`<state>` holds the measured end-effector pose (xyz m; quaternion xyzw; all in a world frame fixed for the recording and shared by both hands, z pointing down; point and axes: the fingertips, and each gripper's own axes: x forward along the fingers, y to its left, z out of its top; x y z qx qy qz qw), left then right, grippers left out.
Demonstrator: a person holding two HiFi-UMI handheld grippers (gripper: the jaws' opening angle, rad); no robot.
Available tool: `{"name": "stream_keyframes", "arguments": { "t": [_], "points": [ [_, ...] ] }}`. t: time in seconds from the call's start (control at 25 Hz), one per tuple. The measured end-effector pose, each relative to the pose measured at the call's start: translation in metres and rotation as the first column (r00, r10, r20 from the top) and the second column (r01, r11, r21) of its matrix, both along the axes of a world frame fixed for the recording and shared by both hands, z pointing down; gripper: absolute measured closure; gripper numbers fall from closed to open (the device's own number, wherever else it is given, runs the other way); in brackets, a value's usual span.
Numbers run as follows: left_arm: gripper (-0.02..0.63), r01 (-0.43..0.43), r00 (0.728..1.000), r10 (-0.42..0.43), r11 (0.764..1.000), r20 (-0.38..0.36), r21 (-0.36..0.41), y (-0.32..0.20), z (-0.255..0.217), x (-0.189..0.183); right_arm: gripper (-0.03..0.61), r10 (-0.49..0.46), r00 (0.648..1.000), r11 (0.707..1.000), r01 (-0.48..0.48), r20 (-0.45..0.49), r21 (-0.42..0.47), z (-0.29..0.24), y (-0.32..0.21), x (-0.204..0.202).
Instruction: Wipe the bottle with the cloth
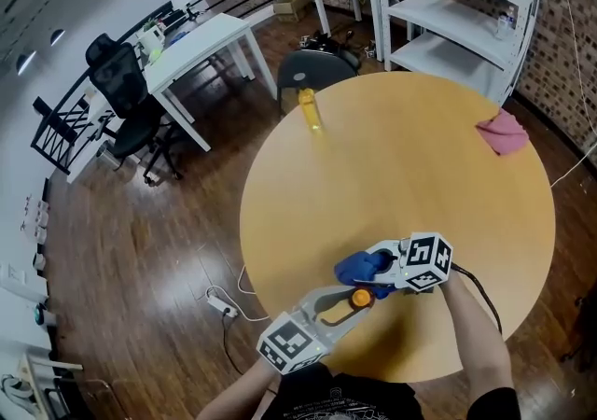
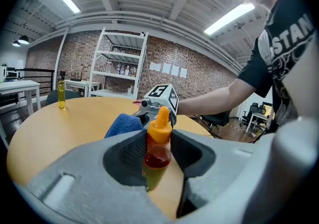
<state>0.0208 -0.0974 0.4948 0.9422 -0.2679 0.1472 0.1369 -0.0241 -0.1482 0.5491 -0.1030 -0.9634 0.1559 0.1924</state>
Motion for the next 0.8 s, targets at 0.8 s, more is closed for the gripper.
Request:
{"name": "stream_keyframes", "arguments": {
  "t": [0.8],
  "points": [
    [0.466, -0.007, 1.000, 0.007, 1.000, -0.005, -0.006, 0.000, 0.003, 0.003, 0.486, -0.247, 0.968, 0.964, 0.242, -0.036, -0.108, 0.010, 0.015, -0.042]
  ]
}}
